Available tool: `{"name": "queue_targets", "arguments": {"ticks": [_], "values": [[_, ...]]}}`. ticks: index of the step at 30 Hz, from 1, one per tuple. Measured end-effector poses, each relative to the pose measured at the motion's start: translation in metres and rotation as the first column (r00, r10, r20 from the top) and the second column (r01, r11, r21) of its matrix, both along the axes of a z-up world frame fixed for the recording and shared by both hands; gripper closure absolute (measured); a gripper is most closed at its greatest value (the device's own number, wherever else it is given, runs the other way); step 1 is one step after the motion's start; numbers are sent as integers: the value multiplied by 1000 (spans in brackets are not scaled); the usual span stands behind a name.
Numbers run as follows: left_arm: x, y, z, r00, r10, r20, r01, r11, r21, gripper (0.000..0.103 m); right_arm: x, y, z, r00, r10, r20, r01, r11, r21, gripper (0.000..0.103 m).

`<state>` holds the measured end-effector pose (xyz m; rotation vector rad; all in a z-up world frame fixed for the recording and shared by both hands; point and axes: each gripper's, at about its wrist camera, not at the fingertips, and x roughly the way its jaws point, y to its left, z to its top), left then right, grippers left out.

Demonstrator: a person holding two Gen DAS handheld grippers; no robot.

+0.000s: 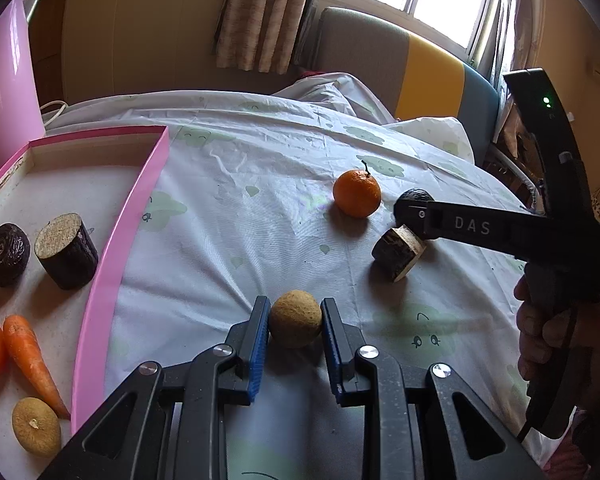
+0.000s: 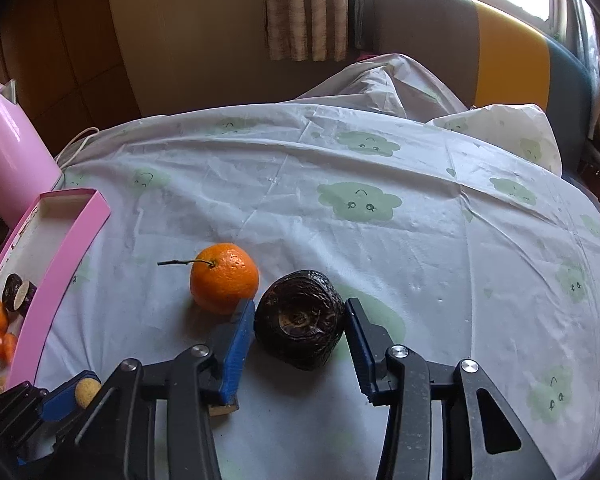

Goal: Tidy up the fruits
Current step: 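Grasp the dark round fruit with the right tool, then carry the tan fruit into the tray and open the left tool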

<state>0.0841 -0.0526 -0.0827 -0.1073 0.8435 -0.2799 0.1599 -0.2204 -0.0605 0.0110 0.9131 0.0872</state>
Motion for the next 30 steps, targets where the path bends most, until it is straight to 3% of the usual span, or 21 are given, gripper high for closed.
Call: {"name": "queue_targets", "arguments": {"ticks": [8, 12, 22, 30], "values": [[0, -2, 0, 1000, 1, 1, -1, 1000, 16, 78, -47, -35, 6, 993, -118, 21, 116, 991, 74, 57], [1, -4, 1, 1000, 0, -3, 0, 1000, 27, 78, -67, -42, -3, 985, -161, 63, 158, 987, 42, 57], [-6, -3, 13, 999, 5, -48, -4, 1000, 21, 78, -69, -41, -5, 981, -177, 85, 177, 984, 9, 57], [-23, 8, 47, 1000, 0, -2, 0, 1000, 0, 78, -68, -39, -7, 981, -174, 87, 176, 984, -11, 57]]}}
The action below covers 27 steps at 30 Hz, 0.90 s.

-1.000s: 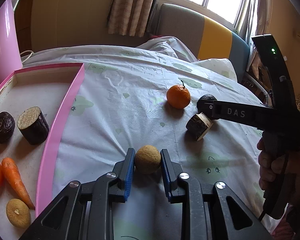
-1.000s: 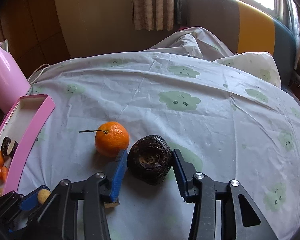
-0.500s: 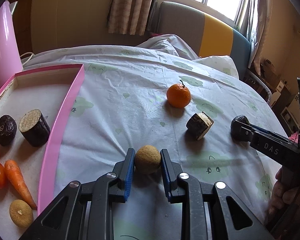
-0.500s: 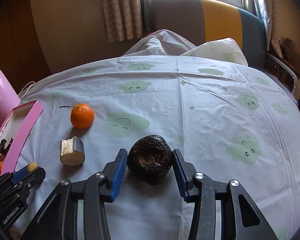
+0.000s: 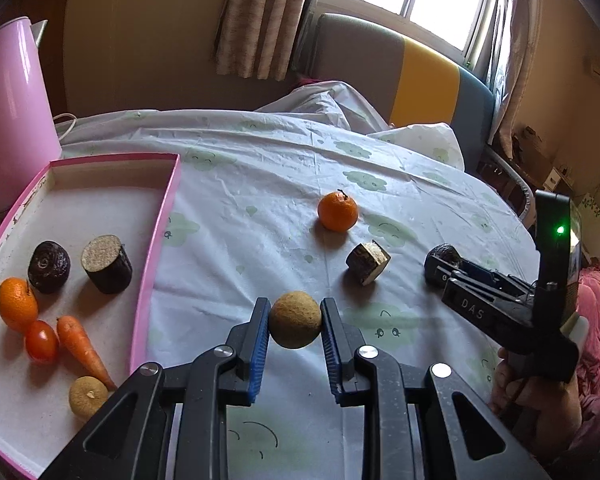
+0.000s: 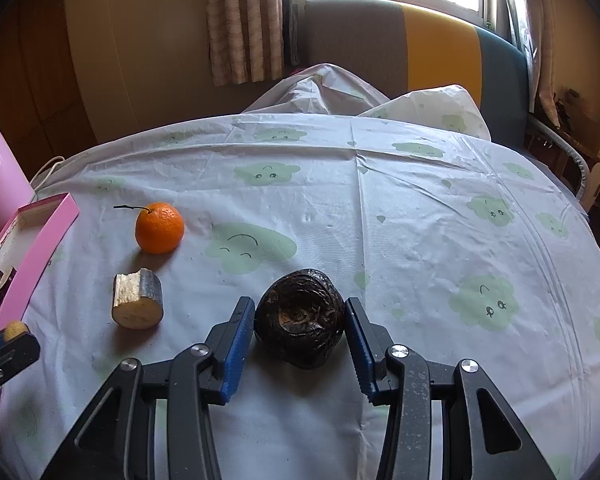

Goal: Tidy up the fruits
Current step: 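Carry the tan fruit into the tray and open the left tool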

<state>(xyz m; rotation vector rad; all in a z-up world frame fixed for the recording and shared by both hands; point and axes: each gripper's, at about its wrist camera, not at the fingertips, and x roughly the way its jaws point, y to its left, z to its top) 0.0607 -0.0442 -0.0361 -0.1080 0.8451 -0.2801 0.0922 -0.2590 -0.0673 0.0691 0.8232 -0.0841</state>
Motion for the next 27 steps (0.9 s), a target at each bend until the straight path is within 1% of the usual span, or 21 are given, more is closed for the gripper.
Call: {"name": "queue_targets", "arguments": {"ticks": [9, 16, 18, 20, 23, 25, 27], "values": [[-12, 33, 25, 997, 55, 50, -56, 998, 33, 78, -1, 1, 0, 1000, 1, 1, -1, 1000, -6, 57], [-5, 71, 25, 995, 101, 14, -102, 993, 64, 78, -1, 1, 0, 1000, 1, 1, -1, 1000, -5, 57], [4, 86, 23, 992, 124, -14, -123, 991, 52, 78, -1, 1, 0, 1000, 1, 2, -1, 1000, -4, 57], [15, 105, 22, 985, 166, -40, -165, 986, 23, 78, -1, 0, 0, 1000, 1, 2, -1, 1000, -1, 57], [34, 135, 19, 973, 213, -90, -218, 974, -54, 78, 0, 0, -1, 1000, 6, -3, -6, 1000, 3, 57], [46, 148, 17, 964, 246, -102, -252, 966, -60, 78, 1, 0, -3, 1000, 13, -11, -12, 1000, 9, 58], [57, 155, 15, 962, 253, -106, -260, 964, -55, 78, 1, 0, -3, 1000, 13, -11, -13, 1000, 9, 58]]}}
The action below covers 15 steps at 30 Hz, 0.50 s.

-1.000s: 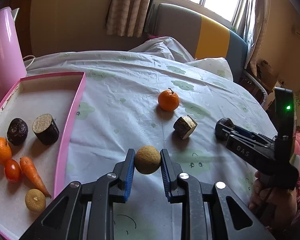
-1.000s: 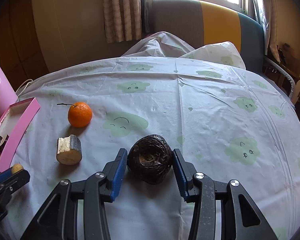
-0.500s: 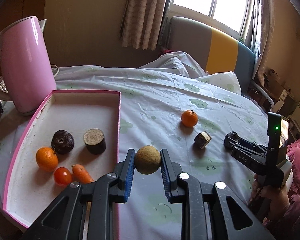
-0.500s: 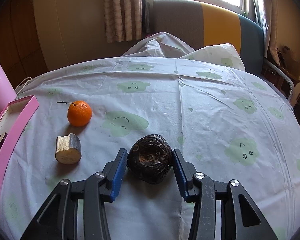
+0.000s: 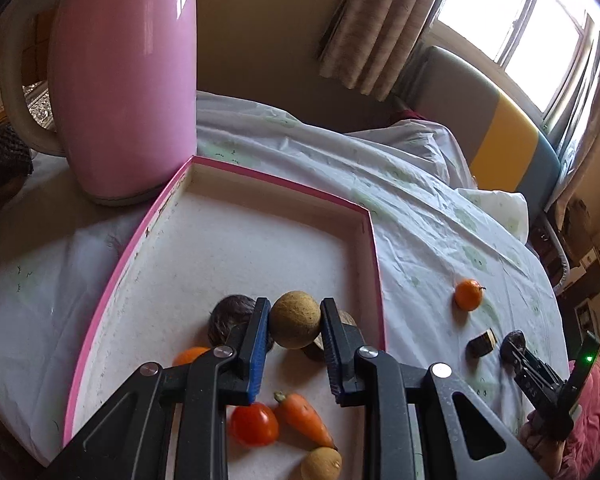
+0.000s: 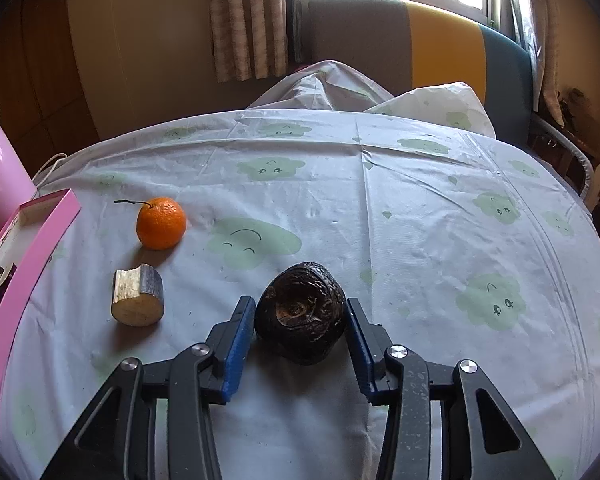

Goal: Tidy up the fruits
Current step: 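Carry the tan fruit into the tray and open the left tool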

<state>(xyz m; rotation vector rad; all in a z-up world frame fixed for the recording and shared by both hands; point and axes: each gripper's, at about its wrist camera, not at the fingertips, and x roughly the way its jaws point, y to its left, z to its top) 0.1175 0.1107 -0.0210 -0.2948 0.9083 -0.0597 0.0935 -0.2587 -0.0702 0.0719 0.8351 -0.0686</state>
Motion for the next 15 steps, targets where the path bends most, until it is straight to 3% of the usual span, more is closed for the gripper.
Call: {"name": "queue_targets", "arguments": {"ticks": [5, 8, 15], "values": [[24, 2, -6, 1000, 9, -14, -8, 1000, 21, 77, 0, 0, 0, 1000, 0, 0, 0, 1000, 0, 58], [33, 0, -8, 1000, 17, -24, -16, 999, 50, 66, 0, 0, 0, 1000, 0, 0, 0, 1000, 1, 58], [8, -1, -3, 998, 70, -1, -69, 993, 95, 64, 1, 1, -1, 1000, 2, -4, -2, 1000, 3, 58]]}}
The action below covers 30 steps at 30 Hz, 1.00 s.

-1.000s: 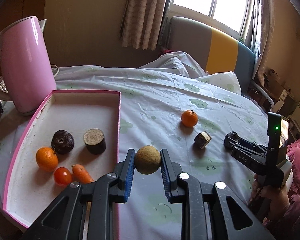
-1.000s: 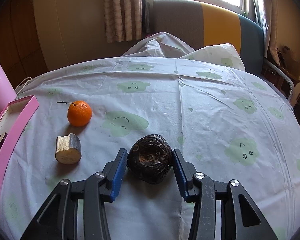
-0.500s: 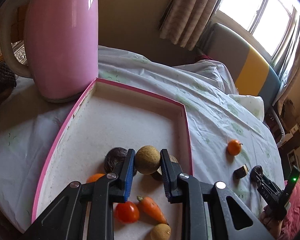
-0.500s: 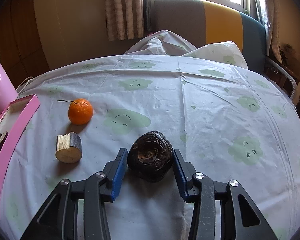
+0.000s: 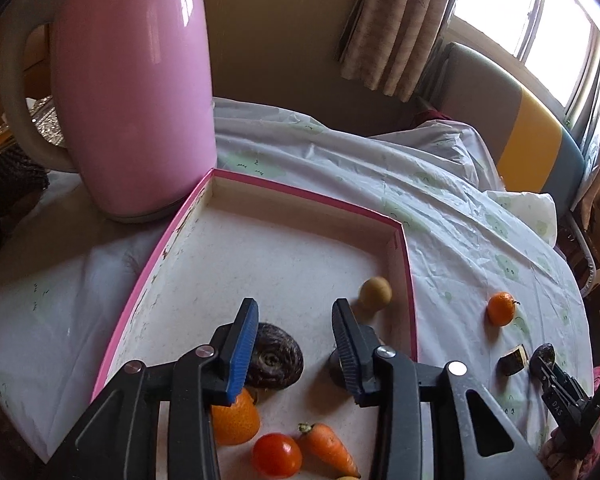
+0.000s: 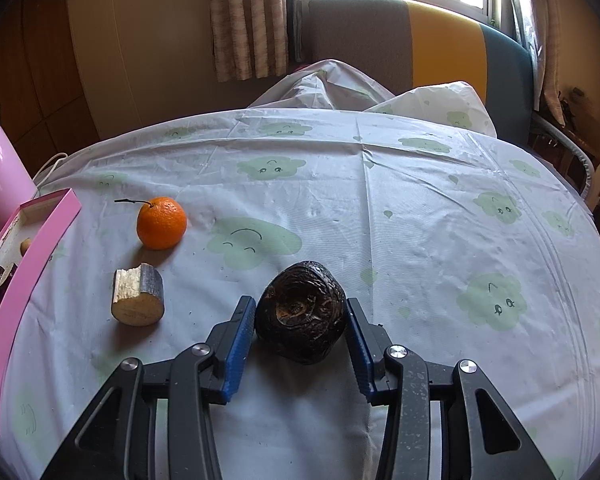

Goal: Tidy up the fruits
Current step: 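Carry the tan fruit into the tray and open the left tool, then carry the dark fruit into the tray and open the right tool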

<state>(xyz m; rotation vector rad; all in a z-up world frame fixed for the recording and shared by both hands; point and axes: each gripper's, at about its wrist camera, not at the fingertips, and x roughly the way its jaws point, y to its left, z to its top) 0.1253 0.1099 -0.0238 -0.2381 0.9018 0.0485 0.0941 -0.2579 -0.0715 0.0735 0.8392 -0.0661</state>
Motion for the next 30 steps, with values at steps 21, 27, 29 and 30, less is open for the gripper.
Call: {"name": "queue_targets", "arguments": {"ticks": [21, 27, 29, 30], "values": [[-87, -44, 4, 995, -79, 66, 70, 988, 138, 64, -15, 3, 7, 1000, 19, 9, -19, 999, 34, 59], [-93, -41, 6, 994, -76, 76, 66, 990, 127, 64, -28, 20, 19, 997, 73, 29, -75, 995, 63, 59], [-94, -39, 6, 994, -72, 79, 62, 990, 124, 64, -29, 32, 24, 994, 109, 33, -111, 991, 76, 59], [-94, -38, 5, 995, -68, 77, 58, 990, 125, 64, -30, 39, 27, 991, 130, 37, -132, 988, 81, 59]]}}
